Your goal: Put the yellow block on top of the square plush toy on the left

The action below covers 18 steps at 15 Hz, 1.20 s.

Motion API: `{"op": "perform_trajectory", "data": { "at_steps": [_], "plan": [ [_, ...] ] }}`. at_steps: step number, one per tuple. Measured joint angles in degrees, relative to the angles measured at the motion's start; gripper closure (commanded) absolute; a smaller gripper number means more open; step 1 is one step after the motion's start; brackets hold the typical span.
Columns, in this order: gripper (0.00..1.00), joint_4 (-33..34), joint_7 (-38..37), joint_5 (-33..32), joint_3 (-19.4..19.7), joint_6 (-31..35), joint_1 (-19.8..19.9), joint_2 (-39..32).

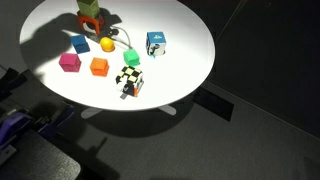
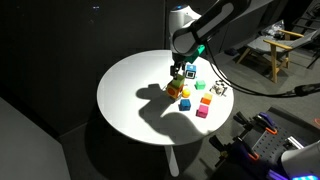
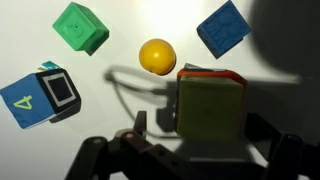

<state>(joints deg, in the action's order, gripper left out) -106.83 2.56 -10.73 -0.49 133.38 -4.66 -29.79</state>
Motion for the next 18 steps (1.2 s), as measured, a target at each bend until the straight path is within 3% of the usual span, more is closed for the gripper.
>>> {"op": "perform_trajectory", "data": {
  "at_steps": [11, 18],
  "plan": [
    [0.00, -2.3, 2.1, 8.7, -1.8, 0.0, 3.0, 5.6],
    [0.00, -8.0, -1.1, 9.4, -0.5, -3.0, 3.4, 12.5]
  ]
}}
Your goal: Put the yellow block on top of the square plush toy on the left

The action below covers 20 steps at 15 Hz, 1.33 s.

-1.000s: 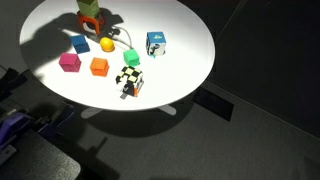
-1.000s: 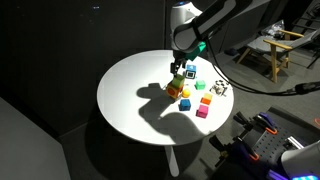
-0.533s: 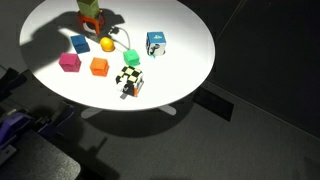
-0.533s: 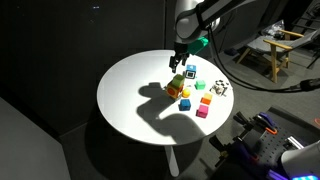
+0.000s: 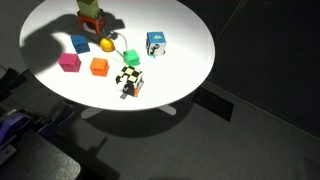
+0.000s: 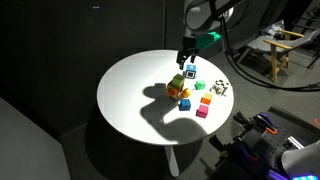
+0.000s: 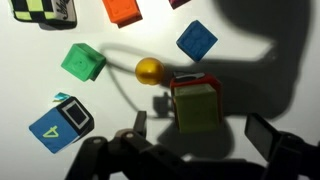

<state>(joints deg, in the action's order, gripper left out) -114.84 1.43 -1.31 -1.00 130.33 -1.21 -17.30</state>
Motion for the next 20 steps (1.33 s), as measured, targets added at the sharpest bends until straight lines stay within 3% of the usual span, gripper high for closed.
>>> {"op": "perform_trajectory", "data": {
  "at_steps": [9, 20],
  "plan": [
    [0.00, -7.6, -4.8, 0.0, 1.6, -9.3, 0.4, 10.2],
    [0.00, -18.5, -4.8, 0.4, 2.2, -9.3, 1.5, 23.9]
  ]
}}
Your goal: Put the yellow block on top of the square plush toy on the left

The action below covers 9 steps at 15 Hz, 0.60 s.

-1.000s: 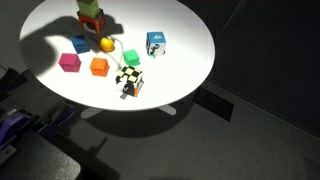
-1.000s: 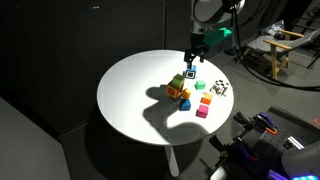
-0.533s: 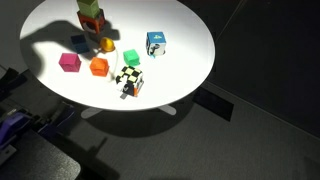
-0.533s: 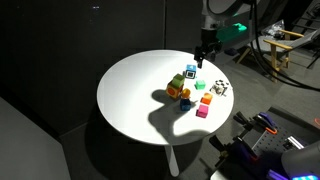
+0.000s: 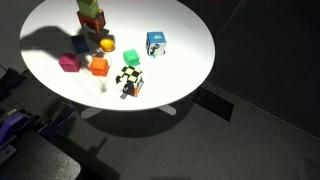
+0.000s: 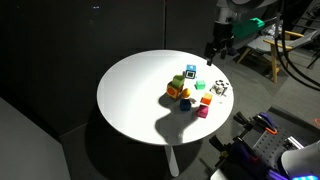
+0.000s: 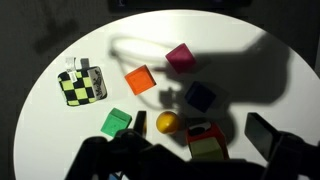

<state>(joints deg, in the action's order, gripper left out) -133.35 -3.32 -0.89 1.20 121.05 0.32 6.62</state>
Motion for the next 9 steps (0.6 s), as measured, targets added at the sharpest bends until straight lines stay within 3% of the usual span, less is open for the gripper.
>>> {"op": "perform_trajectory", "data": {
  "at_steps": [4, 9],
  "plan": [
    [0.00, -3.4, 0.0, 0.0, 0.0, 0.7, 0.0, 4.6],
    [0.00, -3.7, 0.0, 0.0, 0.0, 0.8, 0.0, 4.4]
  ]
}}
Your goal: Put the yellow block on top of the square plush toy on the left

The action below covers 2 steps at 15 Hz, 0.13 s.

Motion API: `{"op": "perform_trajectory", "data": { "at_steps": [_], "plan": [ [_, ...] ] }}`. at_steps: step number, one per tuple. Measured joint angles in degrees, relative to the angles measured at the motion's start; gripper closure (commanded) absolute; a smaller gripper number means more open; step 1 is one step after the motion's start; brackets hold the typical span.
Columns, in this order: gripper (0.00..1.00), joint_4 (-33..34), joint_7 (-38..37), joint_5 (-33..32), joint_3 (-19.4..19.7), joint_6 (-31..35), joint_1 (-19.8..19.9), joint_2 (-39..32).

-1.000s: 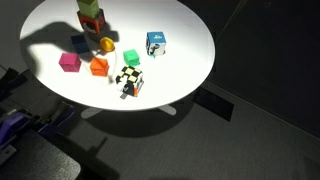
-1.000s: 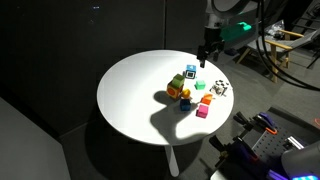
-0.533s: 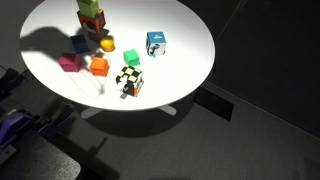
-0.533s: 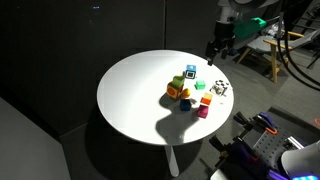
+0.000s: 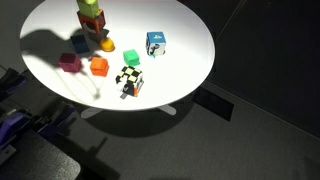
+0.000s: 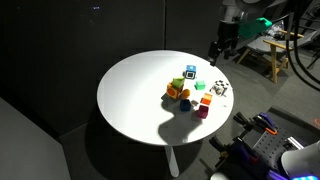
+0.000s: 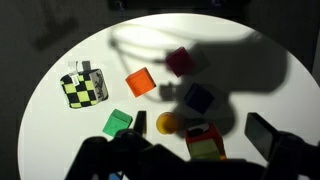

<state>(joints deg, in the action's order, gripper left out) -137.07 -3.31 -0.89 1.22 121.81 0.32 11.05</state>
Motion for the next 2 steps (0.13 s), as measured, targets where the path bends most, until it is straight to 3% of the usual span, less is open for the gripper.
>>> {"op": "perform_trajectory", "data": {
  "at_steps": [2],
  "plan": [
    [0.00, 0.0, 0.0, 0.0, 0.0, 0.0, 0.0, -0.1]
  ]
}}
